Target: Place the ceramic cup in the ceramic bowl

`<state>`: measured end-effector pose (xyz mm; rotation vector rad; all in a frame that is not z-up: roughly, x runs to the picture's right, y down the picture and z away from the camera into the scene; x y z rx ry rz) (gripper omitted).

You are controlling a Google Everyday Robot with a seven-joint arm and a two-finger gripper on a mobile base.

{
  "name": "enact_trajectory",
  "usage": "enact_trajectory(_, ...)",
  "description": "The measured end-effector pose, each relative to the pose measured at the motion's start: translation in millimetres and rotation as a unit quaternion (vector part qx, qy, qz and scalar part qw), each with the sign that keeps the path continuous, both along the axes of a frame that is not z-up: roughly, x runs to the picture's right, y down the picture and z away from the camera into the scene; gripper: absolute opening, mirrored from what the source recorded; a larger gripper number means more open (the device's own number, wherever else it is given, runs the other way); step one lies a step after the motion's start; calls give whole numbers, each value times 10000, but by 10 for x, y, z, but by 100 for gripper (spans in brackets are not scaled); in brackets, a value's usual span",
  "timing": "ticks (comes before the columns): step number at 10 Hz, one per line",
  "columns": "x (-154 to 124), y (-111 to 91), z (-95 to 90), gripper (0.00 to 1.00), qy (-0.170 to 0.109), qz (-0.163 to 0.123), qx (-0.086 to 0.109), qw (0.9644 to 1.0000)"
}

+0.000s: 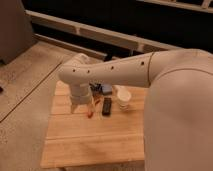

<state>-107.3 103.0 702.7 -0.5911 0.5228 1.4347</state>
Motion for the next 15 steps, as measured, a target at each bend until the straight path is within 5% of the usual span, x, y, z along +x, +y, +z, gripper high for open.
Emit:
enact_trajectory(4, 1, -24, 11, 65, -4, -39, 50, 10000)
enact_trajectory(7, 49, -464, 211, 65, -243, -291, 683, 9969)
enact_trajectory(10, 126, -948, 235, 65, -609, -823, 1338, 9857)
enact_trajectory(13, 341, -1153, 204, 65, -684, -829, 1594, 9813)
enact_trajectory(15, 644, -1223, 225, 65, -535, -581, 1675, 9827)
